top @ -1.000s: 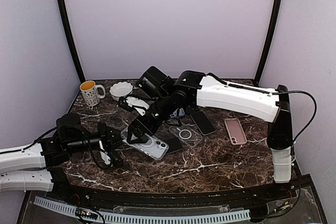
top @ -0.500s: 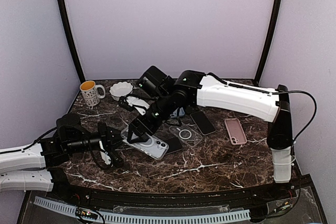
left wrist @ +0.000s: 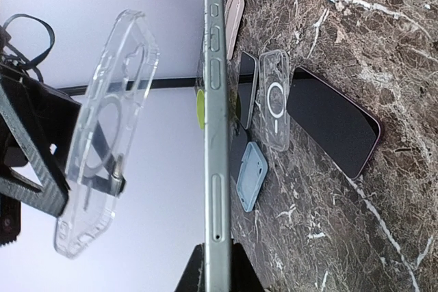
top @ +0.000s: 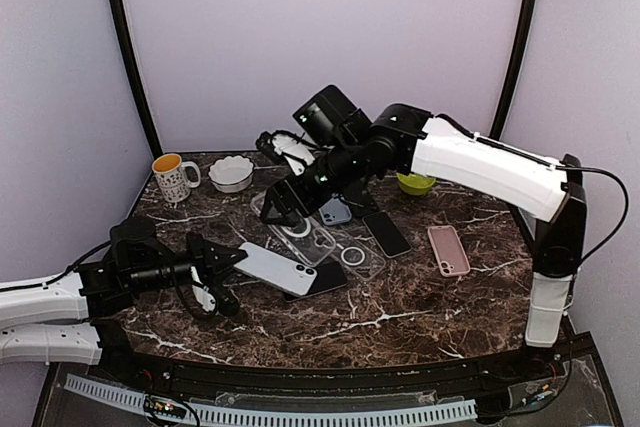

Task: Take the phone out of the phone case
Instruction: Remove the phone case from the phone, then place the phone case at the center of the board.

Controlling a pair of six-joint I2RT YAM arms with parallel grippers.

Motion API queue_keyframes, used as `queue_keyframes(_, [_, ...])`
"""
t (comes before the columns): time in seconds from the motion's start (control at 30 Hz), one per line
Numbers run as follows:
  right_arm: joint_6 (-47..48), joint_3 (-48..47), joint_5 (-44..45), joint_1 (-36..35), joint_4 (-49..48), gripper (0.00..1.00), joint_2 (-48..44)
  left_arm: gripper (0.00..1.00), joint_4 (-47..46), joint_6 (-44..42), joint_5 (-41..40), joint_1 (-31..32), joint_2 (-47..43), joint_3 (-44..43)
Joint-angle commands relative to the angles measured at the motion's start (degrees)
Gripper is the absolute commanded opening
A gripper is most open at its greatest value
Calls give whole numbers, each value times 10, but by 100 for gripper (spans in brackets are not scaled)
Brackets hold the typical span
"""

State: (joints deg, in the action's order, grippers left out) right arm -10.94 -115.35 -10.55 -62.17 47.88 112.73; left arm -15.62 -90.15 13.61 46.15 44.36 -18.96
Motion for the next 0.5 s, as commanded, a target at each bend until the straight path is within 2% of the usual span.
queue_keyframes(0.0, [-27, 46, 60, 35, -46, 71, -67, 0, -20, 25, -22, -3, 3, 0])
queue_keyframes(0.17, [-55, 138, 129, 69, -49, 72, -120, 0, -7, 62, -35, -29, 26, -13])
queue_keyframes(0.37, [-131, 333, 238, 99, -63, 72, -202, 0, 27, 185, -38, -72, 62, -66])
queue_keyframes(0.47, [-181, 427, 272, 107, -69, 73, -236, 0, 13, 255, -47, -84, 73, -78])
